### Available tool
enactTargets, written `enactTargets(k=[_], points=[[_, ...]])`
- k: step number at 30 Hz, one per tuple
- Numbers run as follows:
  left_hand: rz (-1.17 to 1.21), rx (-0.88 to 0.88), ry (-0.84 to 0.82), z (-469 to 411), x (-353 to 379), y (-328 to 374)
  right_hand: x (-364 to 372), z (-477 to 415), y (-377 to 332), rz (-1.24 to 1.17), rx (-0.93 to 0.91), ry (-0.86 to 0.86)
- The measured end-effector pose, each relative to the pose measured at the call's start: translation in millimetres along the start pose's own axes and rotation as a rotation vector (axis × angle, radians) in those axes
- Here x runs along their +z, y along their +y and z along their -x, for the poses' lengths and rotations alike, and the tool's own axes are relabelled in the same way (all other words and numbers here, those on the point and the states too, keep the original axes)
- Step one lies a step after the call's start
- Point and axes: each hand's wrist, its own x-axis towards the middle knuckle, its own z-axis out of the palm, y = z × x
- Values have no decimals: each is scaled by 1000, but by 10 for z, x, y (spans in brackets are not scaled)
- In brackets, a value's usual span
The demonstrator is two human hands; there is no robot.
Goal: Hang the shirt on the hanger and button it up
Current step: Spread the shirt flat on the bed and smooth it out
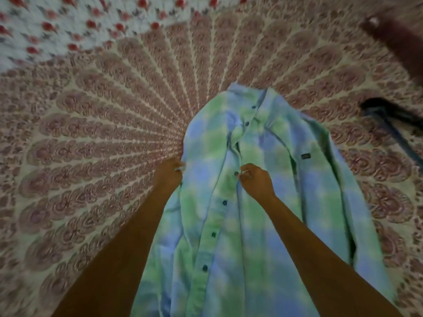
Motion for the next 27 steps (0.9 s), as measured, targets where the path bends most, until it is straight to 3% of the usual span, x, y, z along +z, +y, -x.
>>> enactTargets(k=[4,7,11,13,16,18,19,22,23,25,27], points=[[-168,-137,45,222,-41,-298,481,110,91,21,136,-40],[-125,-274,-23,400,19,-444,704,191,142,-28,187,0],[-137,-241,10,536,94,-531,731,163,154,-45,185,80],[-169,-278,168,579,26,-479,620,170,208,-80,174,248],[-190,-283,535,645,-166,-377,379,162,359,-201,173,570],[-178,-223,630,680,-275,-361,241,134,446,-288,206,680],[-138,-177,557,694,-310,-387,195,126,459,-312,244,695],[21,-80,21,783,-234,-508,172,169,417,-240,329,647],[25,-85,-66,858,-191,-555,209,212,397,-157,327,637],[53,-115,26,1005,-132,-702,316,371,341,10,272,634],[75,-212,179,1214,-149,-843,484,572,296,56,95,596]])
